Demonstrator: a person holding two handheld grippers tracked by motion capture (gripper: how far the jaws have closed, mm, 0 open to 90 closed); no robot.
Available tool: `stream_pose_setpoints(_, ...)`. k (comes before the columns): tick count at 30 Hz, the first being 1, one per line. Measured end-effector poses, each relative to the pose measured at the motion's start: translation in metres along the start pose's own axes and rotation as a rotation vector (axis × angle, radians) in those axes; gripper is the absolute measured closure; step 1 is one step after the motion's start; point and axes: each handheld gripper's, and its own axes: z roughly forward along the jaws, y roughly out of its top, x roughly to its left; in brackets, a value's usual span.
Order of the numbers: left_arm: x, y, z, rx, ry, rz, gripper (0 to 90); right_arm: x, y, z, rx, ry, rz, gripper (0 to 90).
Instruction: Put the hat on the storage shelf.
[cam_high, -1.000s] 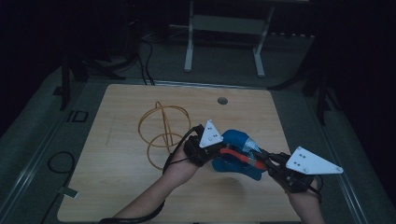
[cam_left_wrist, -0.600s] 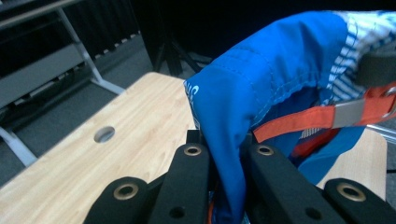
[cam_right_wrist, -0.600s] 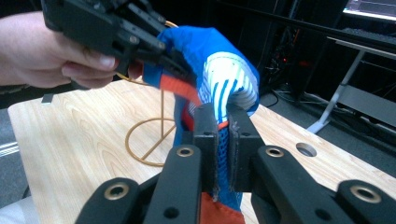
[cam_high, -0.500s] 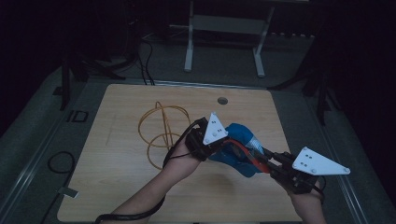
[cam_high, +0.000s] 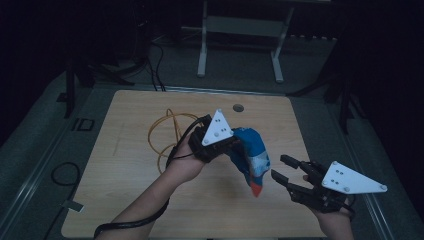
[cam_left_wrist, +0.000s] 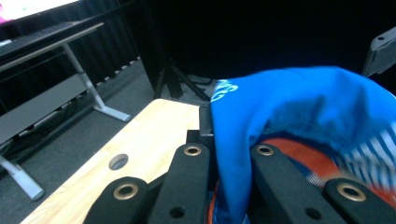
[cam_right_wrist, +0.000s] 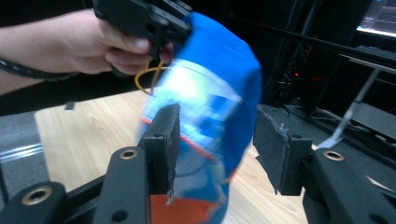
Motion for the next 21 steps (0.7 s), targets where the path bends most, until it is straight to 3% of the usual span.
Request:
stream_pose_setpoints(5,0.007,0.001,-0.006,-0.061,-0.084,-0.006,89.9,-0.006,-0.010,0.007,0.024,-0.008,0.007,50.1)
stream_pose_setpoints(10,0.008,0.003,-0.009,-0.078,-0.116,-0.005,89.9,-0.001,-0.015,0.016,0.032,0.018,0.006,49.0)
stream_pose_setpoints(16,0.006,0.008,-0.011,-0.136,-0.176,-0.043,89.9,0.003,-0.017,0.028,0.032,0.028,0.014,41.7)
stream_pose_setpoints(21,-0.002,0.013,-0.009,-0.140,-0.201,-0.023,89.9,0.007,-0.015,0.036,0.022,0.016,0.004,37.9)
